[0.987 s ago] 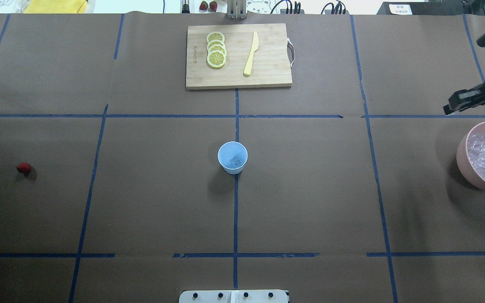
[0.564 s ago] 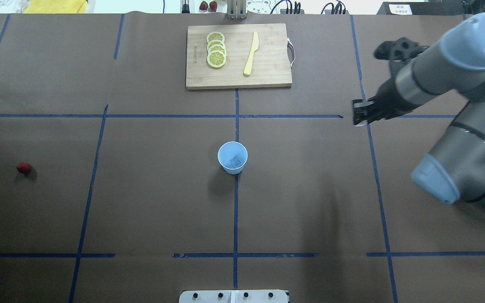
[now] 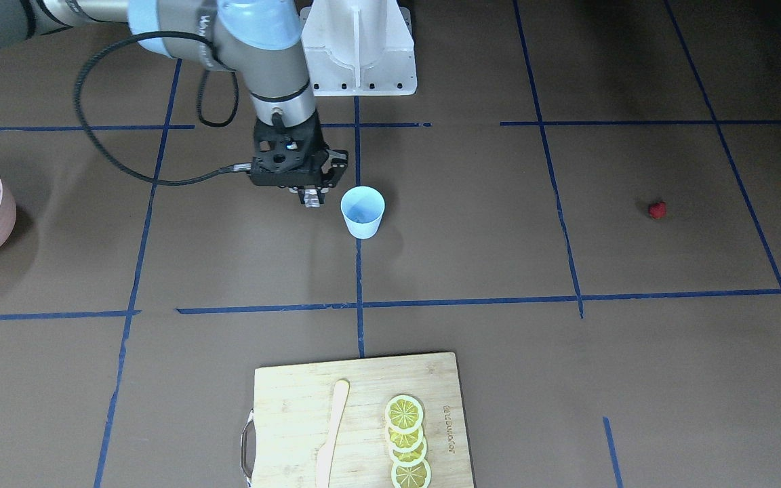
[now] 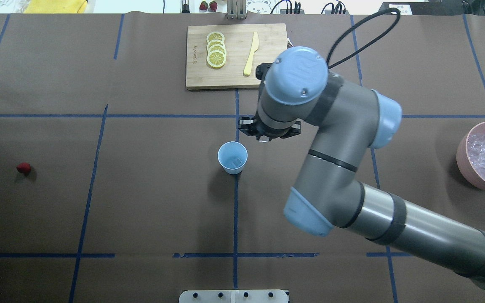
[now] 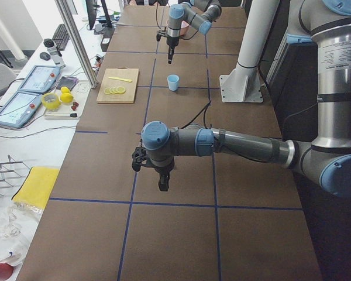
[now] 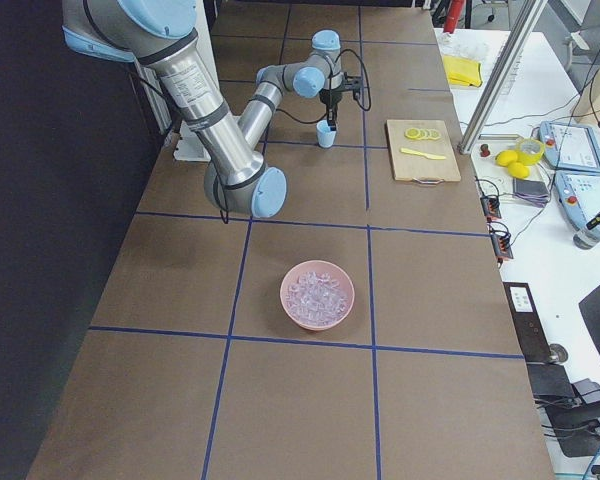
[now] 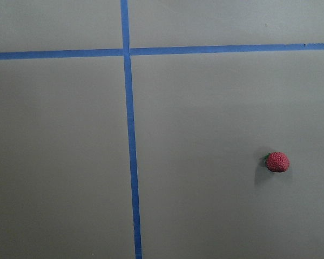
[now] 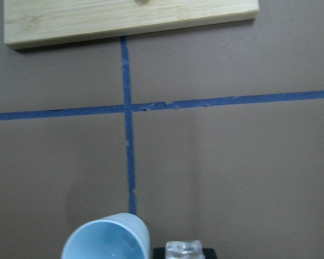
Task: Put ice and strawberries in cup
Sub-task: 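Carry the ice cube over the light-blue cup with the right gripper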
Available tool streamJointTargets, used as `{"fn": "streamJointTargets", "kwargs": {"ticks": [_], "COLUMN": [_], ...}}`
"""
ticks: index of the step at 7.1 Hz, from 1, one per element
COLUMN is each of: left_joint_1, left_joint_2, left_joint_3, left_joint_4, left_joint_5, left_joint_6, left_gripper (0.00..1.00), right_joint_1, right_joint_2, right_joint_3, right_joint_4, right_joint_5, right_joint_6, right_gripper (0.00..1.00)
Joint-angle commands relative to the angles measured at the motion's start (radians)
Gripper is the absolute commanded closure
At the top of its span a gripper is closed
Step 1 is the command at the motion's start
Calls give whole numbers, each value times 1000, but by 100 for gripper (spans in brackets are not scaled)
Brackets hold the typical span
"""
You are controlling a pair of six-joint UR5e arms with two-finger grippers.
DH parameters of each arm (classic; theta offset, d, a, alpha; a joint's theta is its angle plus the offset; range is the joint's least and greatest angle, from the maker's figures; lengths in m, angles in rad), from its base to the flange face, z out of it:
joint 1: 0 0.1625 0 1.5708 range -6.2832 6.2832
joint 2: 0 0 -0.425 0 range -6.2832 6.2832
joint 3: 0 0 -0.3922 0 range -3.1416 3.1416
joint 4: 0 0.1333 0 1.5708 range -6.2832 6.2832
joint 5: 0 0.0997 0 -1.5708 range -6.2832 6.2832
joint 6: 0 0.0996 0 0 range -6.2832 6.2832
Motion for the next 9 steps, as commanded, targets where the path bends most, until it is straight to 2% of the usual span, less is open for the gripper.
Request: {"fn": "streamJointTargets", "kwargs": {"ticks": [1, 2, 3, 4, 5, 8, 9], "left_joint_1": [0, 0, 0, 0, 0, 0, 0], "left_joint_2": [-1, -1, -1, -1, -1, -3, -3], "left_joint_3": [0, 0, 0, 2, 0, 0, 0], "left_joint_4": [0, 0, 0, 0, 0, 0, -2], "left_joint_5": [0, 0, 0, 0, 0, 0, 0], "left_joint_6": [1, 1, 1, 1, 1, 1, 1], "left_gripper": [0, 0, 0, 0, 0, 0, 0], "right_joint_1": [-51, -66, -74, -78, -80, -71, -36], "right_joint_2": [100, 99, 94, 83, 82, 80, 77], "right_joint_3": [-100, -102, -101, -102, -99, -93, -91], "right_joint_4": [-3, -3, -3, -3, -3, -3, -5], "right_joint_5": [-51, -68, -68, -71, -89, -89, -77], "right_joint_6": [56, 57, 56, 53, 44, 34, 8], "right_gripper": [92, 91, 80, 16, 1, 1, 1]}}
